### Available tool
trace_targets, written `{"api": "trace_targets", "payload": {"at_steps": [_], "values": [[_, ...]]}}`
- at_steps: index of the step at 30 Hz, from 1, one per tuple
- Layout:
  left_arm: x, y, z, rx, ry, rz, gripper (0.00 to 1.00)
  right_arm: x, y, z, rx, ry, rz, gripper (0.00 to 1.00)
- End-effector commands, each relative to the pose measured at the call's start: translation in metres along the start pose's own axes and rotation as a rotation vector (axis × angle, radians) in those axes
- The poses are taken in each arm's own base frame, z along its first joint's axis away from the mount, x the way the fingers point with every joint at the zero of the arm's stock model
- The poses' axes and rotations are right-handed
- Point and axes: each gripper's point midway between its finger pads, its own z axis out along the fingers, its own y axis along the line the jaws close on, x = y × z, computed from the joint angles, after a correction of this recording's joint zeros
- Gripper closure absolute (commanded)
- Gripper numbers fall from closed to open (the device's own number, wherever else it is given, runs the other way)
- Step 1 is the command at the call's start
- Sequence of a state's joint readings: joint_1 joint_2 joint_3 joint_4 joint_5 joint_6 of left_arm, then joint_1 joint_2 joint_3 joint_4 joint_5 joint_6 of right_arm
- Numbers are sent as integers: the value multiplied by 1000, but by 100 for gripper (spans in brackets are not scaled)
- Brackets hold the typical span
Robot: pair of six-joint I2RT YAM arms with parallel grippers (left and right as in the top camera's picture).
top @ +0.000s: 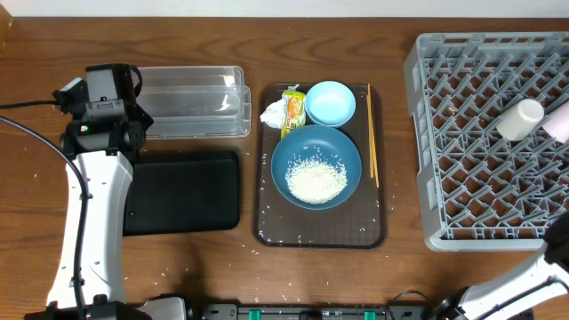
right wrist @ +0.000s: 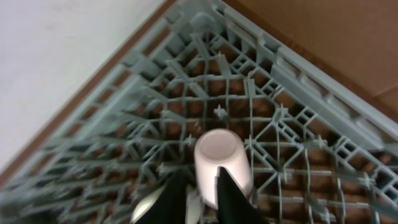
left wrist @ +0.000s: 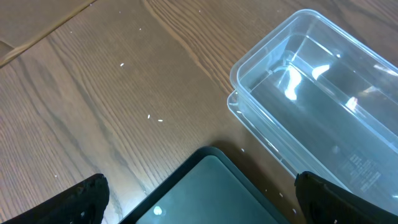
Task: Sort waste into correct bins and load items into the dishwasher rack
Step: 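Lower the pink bowl upside down into the rack's right side and release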
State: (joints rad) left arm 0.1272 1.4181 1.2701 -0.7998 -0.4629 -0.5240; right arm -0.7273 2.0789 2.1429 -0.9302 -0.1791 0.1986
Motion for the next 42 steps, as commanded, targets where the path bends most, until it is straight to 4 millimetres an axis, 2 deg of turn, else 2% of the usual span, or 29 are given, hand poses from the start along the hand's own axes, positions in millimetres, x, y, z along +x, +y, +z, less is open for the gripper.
{"api": "trace_targets", "payload": {"at_steps": [1, 5, 9, 10, 13, 18, 21, 27, 30, 39, 42], "values": [[-1, 3, 1, -17, -6, -5, 2, 10, -20, 41, 206, 7, -14, 79], [-1, 3, 1, -17, -6, -5, 2, 20, -26, 80, 249, 19, -44, 80], [-1, 3, 1, -17, -6, -5, 2, 35, -34, 104, 259, 66, -40, 96], [-1, 3, 1, -17, -6, -5, 2, 39, -35, 107, 259, 77, -40, 98], [-1, 3, 1, -17, -6, -5, 2, 47, -36, 112, 251, 106, -37, 99], [-1, 3, 1, -17, -6, -5, 2, 60, -17, 113, 137, 166, -25, 99], [-1, 3, 1, -17, -6, -5, 2, 66, -11, 108, 102, 200, -18, 99], [-1, 3, 1, -17, -6, -5, 2, 84, -13, 88, 124, 285, -9, 99], [-1, 3, 1, -17, -6, -5, 2, 85, -13, 77, 127, 297, -5, 99], [-1, 3, 1, -17, -6, -5, 2, 62, 2, 20, 109, 225, -15, 99], [-1, 3, 1, -17, -6, -5, 2, 52, 5, 10, 105, 185, -20, 99]]}}
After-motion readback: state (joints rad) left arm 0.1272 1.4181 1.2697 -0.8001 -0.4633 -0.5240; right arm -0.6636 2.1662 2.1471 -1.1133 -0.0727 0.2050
